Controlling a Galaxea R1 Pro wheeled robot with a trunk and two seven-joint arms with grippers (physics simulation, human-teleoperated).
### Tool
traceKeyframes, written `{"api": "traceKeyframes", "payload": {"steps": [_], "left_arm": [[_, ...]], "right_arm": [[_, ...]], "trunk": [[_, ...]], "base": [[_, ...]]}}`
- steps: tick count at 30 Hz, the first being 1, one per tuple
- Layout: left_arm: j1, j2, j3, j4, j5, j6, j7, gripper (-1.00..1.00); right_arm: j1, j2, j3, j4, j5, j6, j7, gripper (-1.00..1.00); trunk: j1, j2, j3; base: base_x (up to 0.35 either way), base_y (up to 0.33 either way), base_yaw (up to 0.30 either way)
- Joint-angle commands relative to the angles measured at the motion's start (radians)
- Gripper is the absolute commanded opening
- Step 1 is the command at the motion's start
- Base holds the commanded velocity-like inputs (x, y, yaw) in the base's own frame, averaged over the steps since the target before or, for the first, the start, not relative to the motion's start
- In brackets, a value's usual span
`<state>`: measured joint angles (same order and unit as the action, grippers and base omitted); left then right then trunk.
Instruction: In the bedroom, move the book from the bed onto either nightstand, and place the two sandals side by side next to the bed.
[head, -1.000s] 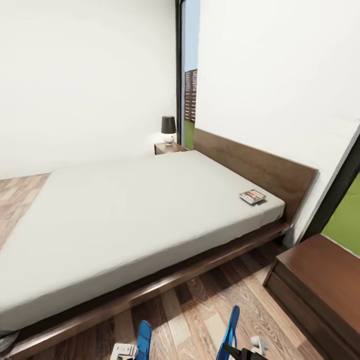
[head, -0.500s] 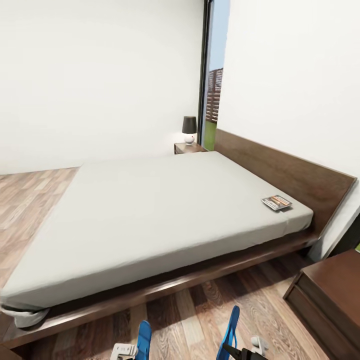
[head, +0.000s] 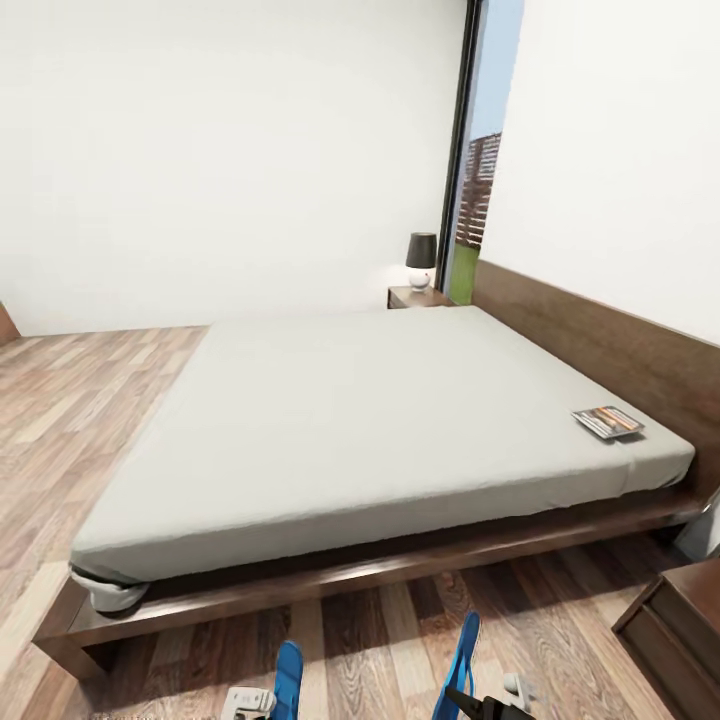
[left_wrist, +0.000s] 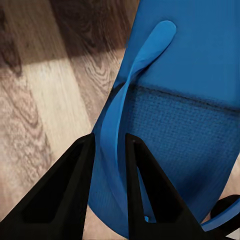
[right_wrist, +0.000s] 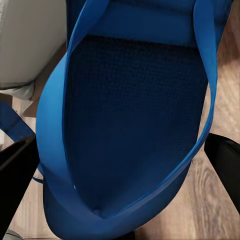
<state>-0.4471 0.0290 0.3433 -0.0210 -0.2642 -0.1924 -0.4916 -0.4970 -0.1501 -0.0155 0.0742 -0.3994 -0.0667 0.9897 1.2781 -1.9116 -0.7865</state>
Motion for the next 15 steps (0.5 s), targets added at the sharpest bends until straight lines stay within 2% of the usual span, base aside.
{"api": "traceKeyframes", "payload": {"steps": [1, 15], "left_arm": [[-0.001, 0.0, 0.008, 0.001, -0.012, -0.006, 0.001, -1.0], [-0.001, 0.0, 0.008, 0.001, -0.012, -0.006, 0.001, -1.0]], "right_arm": [[-0.002, 0.0, -0.001, 0.004, 0.001, -0.007, 0.003, -1.0], [-0.002, 0.0, -0.001, 0.004, 0.001, -0.007, 0.004, -1.0]], "trunk": [[0.0, 0.0, -0.001], [0.0, 0.0, -0.001]], "base": [[0.0, 0.0, 0.269], [0.0, 0.0, 0.269]]}}
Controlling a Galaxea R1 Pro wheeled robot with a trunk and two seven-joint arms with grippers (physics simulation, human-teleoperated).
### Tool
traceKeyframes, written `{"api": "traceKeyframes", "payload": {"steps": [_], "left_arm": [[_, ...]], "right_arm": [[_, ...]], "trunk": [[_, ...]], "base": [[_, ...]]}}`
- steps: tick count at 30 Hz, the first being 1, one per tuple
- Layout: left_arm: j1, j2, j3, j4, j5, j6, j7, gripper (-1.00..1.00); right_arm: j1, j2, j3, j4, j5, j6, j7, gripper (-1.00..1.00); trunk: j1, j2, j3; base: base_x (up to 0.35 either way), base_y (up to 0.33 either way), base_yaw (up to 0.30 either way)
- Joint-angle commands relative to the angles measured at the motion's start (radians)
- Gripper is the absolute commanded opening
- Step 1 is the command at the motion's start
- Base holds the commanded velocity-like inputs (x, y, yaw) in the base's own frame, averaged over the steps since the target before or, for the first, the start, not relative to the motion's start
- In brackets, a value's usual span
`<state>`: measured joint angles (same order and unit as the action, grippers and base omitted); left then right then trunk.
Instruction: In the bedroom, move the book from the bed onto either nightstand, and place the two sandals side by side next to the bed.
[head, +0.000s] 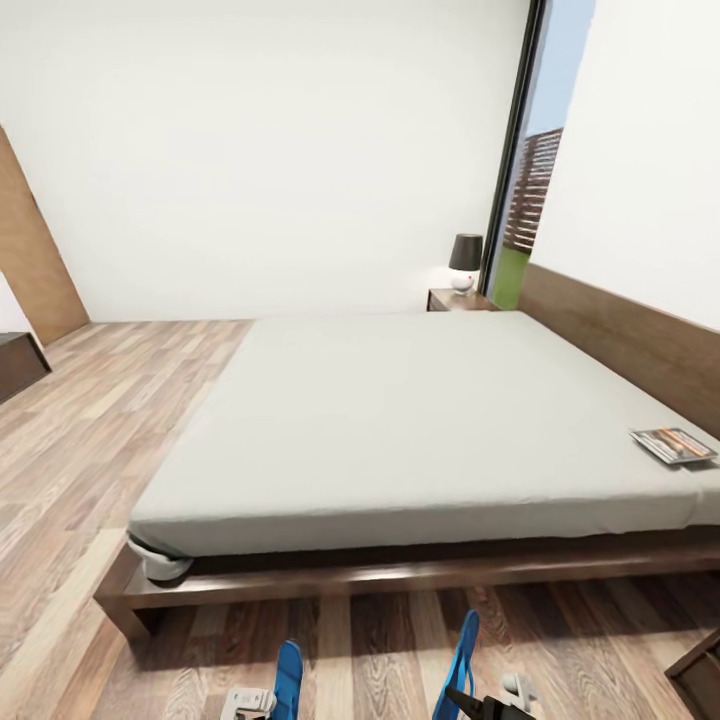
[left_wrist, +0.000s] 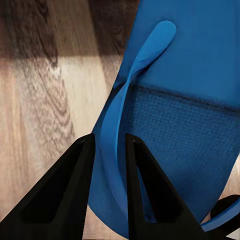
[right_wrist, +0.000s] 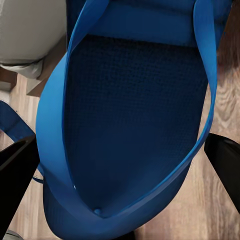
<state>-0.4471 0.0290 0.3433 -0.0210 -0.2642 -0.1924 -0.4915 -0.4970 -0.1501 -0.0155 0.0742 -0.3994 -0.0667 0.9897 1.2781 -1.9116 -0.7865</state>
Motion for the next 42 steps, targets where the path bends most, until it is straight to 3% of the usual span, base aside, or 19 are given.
{"api": "traceKeyframes", "payload": {"steps": [1, 15, 42], "left_arm": [[-0.001, 0.0, 0.008, 0.001, -0.012, -0.006, 0.001, -1.0], [-0.001, 0.0, 0.008, 0.001, -0.012, -0.006, 0.001, -1.0], [-0.001, 0.0, 0.008, 0.001, -0.012, -0.005, 0.001, -1.0]], "right_arm": [[-0.002, 0.0, -0.001, 0.004, 0.001, -0.007, 0.003, -1.0], [-0.002, 0.0, -0.001, 0.004, 0.001, -0.007, 0.004, -1.0], [-0.002, 0.0, -0.002, 0.004, 0.001, -0.007, 0.004, -1.0]], "trunk": [[0.0, 0.0, -0.001], [0.0, 0.0, -0.001], [0.0, 0.0, -0.001]], "base": [[0.0, 0.0, 0.268], [0.0, 0.0, 0.251], [-0.043, 0.0, 0.005]]}}
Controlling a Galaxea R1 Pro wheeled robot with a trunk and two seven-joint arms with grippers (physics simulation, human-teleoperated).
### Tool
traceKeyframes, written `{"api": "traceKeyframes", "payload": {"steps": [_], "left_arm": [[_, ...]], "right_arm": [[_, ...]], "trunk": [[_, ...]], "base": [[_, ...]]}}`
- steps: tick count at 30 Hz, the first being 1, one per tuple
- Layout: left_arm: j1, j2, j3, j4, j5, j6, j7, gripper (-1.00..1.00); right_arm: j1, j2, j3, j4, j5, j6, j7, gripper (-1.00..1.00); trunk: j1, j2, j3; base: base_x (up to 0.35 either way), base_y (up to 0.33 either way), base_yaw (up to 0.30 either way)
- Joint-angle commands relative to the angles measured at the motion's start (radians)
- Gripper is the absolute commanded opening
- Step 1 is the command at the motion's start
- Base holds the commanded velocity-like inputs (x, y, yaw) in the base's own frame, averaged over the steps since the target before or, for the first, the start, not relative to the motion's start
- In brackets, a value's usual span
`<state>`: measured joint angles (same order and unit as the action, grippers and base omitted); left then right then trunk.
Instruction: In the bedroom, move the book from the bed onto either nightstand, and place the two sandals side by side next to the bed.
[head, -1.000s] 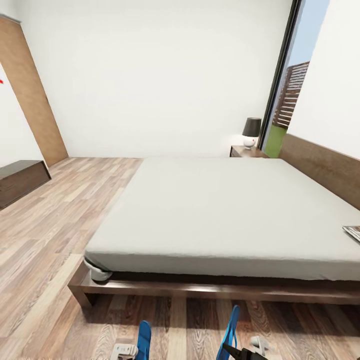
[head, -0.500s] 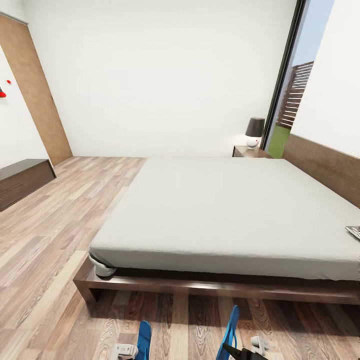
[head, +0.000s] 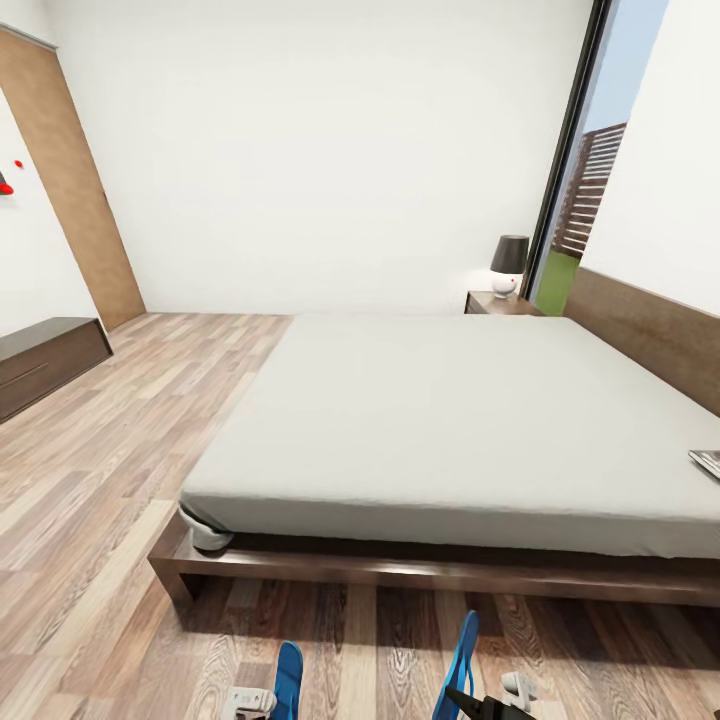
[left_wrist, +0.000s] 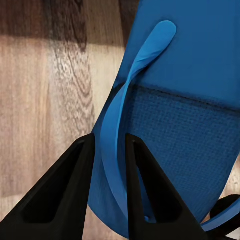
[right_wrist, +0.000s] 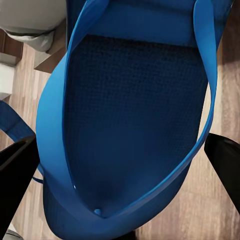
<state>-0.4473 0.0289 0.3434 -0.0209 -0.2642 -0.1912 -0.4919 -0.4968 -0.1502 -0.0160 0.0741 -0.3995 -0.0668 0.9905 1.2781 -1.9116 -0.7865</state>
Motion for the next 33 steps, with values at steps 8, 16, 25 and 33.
{"api": "traceKeyframes", "payload": {"steps": [8, 16, 25, 33], "left_arm": [[-0.001, 0.012, 0.011, -0.002, -0.011, -0.004, -0.001, -1.0], [-0.001, 0.04, 0.028, -0.027, -0.01, 0.0, 0.001, -1.0], [-0.005, 0.008, 0.056, -0.514, -0.015, 0.516, 0.047, -1.0], [-0.016, 0.008, 0.044, -0.65, -0.072, 0.787, 0.081, -1.0]], "right_arm": [[-0.002, -0.006, -0.004, 0.001, -0.001, -0.006, -0.046, -1.0], [-0.002, -0.011, -0.009, -0.011, -0.001, 0.005, -0.46, -1.0], [-0.002, -0.018, -0.013, -0.013, -0.004, 0.007, -0.603, -1.0], [-0.002, -0.02, -0.013, -0.014, -0.005, 0.007, -0.61, -1.0]], "trunk": [[0.0, 0.0, -0.001], [0.0, 0.0, -0.001], [0.0, 0.0, -0.001], [0.0, 0.0, -0.001]], "base": [[0.0, 0.0, 0.0], [0.0, 0.0, 0.0], [0.0, 0.0, 0.0], [0.0, 0.0, 0.0]]}}
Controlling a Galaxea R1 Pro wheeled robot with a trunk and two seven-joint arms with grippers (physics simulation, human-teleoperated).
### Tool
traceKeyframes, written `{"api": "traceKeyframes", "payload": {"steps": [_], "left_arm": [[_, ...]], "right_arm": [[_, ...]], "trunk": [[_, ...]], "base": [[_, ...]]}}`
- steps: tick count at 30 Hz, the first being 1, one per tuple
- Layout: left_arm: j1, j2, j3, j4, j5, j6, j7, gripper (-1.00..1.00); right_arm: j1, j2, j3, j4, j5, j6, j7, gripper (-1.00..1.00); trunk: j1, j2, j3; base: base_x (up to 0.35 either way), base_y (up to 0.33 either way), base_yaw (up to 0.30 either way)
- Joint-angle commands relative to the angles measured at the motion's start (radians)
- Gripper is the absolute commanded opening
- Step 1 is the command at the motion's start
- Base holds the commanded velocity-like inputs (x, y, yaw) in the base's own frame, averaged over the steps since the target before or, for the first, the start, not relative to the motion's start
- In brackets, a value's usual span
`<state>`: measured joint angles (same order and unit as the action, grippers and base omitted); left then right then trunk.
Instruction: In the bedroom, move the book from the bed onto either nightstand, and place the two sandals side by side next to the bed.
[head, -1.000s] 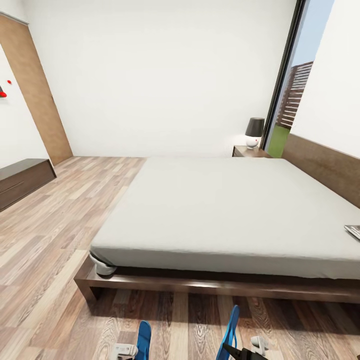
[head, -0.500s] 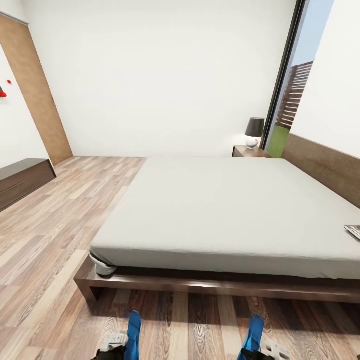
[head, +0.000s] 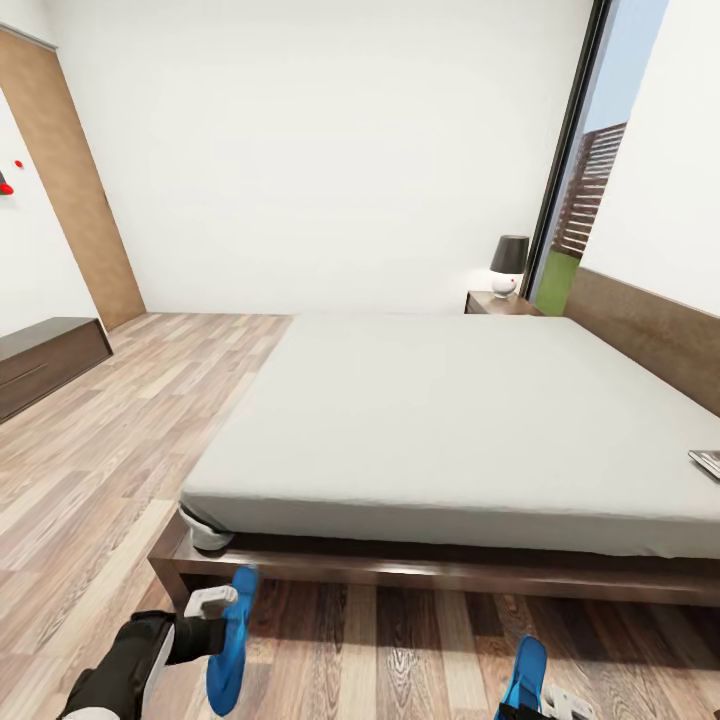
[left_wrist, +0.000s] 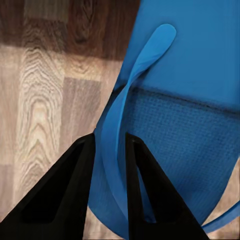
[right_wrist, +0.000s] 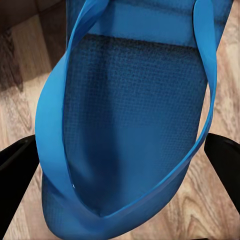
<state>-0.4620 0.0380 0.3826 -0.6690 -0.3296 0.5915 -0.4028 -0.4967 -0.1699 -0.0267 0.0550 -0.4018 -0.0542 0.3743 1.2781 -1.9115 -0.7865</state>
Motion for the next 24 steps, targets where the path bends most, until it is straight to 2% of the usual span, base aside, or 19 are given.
{"api": "traceKeyframes", "payload": {"steps": [1, 3, 4, 5, 6, 9, 11, 12, 16, 20, 24], "left_arm": [[-0.001, -0.002, -0.002, -0.001, -0.038, 0.008, 0.009, -1.0], [-0.001, -0.004, -0.011, 0.003, -0.104, 0.012, 0.049, -1.0], [-0.001, -0.005, -0.014, 0.007, -0.147, 0.014, 0.086, -1.0], [-0.001, -0.006, -0.016, 0.01, -0.171, 0.014, 0.128, -1.0], [-0.001, -0.005, -0.017, 0.01, -0.175, 0.014, 0.147, -1.0], [-0.001, -0.01, -0.02, 0.011, -0.182, 0.014, 0.257, -1.0], [-0.001, -0.029, -0.022, 0.012, -0.182, 0.013, 0.329, -1.0], [-0.001, -0.037, -0.022, 0.014, -0.182, 0.012, 0.344, -1.0], [-0.001, -0.056, -0.033, 0.057, -0.184, 0.007, 0.37, -1.0], [-0.001, -0.059, -0.077, 0.091, -0.183, 0.004, 0.373, -1.0], [-0.001, -0.059, -0.088, 0.12, -0.183, -0.017, 0.372, -1.0]], "right_arm": [[-0.002, 0.0, -0.002, 0.005, -0.003, -0.006, 0.006, -1.0], [-0.002, 0.0, -0.002, 0.005, -0.002, -0.006, 0.005, -1.0], [-0.002, 0.0, -0.002, 0.005, -0.002, -0.006, 0.005, -1.0], [-0.002, -0.001, -0.002, 0.004, -0.002, -0.006, 0.005, -1.0], [-0.002, -0.001, -0.002, 0.004, -0.002, -0.006, 0.005, -1.0], [-0.002, -0.013, -0.002, 0.004, -0.004, -0.006, 0.005, -1.0], [-0.002, -0.018, -0.002, 0.004, -0.004, -0.006, 0.006, -1.0], [-0.002, -0.019, -0.002, 0.004, -0.005, -0.006, 0.006, -1.0], [-0.002, -0.02, -0.002, 0.004, -0.005, -0.006, 0.006, -1.0], [-0.002, -0.021, -0.002, 0.003, -0.005, -0.007, 0.009, -1.0], [-0.002, -0.023, -0.002, 0.003, -0.006, -0.01, 0.014, -1.0]], "trunk": [[0.0, 0.0, -0.001], [0.0, 0.0, -0.001], [0.0, 0.0, -0.001], [0.0, 0.0, -0.001], [0.0, 0.0, -0.001], [0.0, 0.0, -0.001], [0.0, 0.0, -0.001], [0.0, 0.0, -0.001], [0.0, 0.0, -0.001], [0.0, 0.0, -0.001], [0.0, 0.0, -0.001]], "base": [[0.0, 0.0, 0.0], [0.0, 0.0, 0.0], [0.0, 0.0, 0.0], [0.0, 0.0, 0.0], [0.0, 0.0, 0.0], [0.0, 0.0, 0.0], [0.0, 0.0, 0.0], [0.0, 0.0, 0.0], [0.0, 0.0, 0.0], [0.0, 0.0, 0.0], [0.0, 0.0, 0.0]]}}
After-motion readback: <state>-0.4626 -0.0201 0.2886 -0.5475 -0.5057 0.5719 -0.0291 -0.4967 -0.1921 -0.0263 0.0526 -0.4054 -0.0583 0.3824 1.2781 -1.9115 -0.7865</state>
